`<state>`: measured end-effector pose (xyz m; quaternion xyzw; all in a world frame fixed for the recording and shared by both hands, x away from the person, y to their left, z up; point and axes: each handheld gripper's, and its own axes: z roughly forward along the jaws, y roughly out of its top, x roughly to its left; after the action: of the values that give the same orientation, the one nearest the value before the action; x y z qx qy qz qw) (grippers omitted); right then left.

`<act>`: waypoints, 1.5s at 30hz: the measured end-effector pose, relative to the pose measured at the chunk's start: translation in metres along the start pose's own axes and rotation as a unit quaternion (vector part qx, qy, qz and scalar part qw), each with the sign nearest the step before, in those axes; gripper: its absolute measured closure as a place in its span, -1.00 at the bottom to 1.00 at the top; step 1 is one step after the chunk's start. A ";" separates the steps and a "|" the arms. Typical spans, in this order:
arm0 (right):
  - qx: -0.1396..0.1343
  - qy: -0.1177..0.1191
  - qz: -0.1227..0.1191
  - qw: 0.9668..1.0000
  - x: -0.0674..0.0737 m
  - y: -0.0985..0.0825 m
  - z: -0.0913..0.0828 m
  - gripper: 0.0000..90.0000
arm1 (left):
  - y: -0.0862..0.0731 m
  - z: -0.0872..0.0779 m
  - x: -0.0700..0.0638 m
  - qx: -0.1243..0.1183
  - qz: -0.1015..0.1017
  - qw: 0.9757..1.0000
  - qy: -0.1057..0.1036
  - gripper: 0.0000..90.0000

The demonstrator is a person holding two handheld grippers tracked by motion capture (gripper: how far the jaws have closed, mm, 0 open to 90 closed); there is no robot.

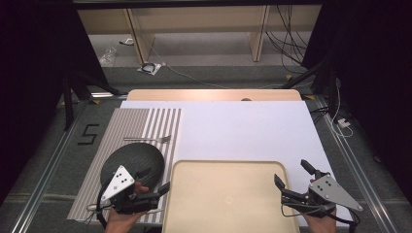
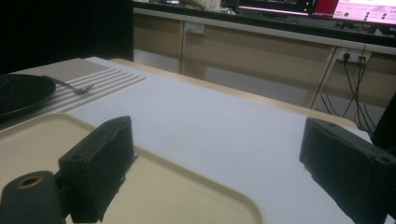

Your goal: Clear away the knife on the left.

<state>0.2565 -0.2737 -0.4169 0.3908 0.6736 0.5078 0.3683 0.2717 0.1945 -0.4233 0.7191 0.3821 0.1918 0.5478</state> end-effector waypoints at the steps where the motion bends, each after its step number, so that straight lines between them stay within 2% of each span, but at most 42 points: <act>1: 0.000 0.000 -0.001 1.000 0.000 0.000 0.000 -0.76 | 0.001 0.000 0.002 0.010 -0.001 1.000 -0.002 -0.65; 6: 0.001 0.002 -0.005 1.000 0.002 0.000 -0.001 -0.76 | 0.009 -0.007 0.004 0.029 0.019 0.999 0.005 -0.65; 8: 0.002 0.004 -0.005 1.000 0.001 0.000 -0.001 -0.76 | 0.013 -0.011 0.006 0.046 0.038 0.998 0.013 -0.65; 18: 0.007 0.006 -0.010 1.000 0.003 0.000 0.000 -0.76 | 0.018 -0.025 0.020 0.096 0.040 0.994 0.016 -0.65; 25: 0.007 0.007 -0.012 1.000 0.003 0.000 0.001 -0.76 | 0.018 -0.041 0.031 0.140 0.055 0.988 0.030 -0.65; 30: 0.013 0.009 -0.013 1.000 0.004 0.000 0.002 -0.76 | 0.013 -0.052 0.042 0.168 0.051 0.983 0.046 -0.65; 33: 0.013 0.010 -0.013 1.000 0.004 0.000 0.002 -0.76 | 0.012 -0.058 0.047 0.176 0.048 0.982 0.053 -0.65; 35: 0.014 0.010 -0.012 1.000 0.004 0.000 0.002 -0.76 | 0.011 -0.062 0.051 0.192 0.055 0.978 0.059 -0.64; 39: 0.017 0.011 -0.013 1.000 0.004 0.000 0.002 -0.76 | 0.008 -0.069 0.059 0.219 0.049 0.973 0.060 -0.64; 45: 0.016 0.013 -0.015 1.000 0.005 -0.001 0.004 -0.76 | -0.002 -0.075 0.067 0.275 0.054 0.958 0.063 -0.64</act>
<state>0.2576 -0.2681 -0.4186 0.3797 0.6924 0.4962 0.3608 0.2614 0.2941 -0.4100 0.8480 0.4144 0.1531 0.2928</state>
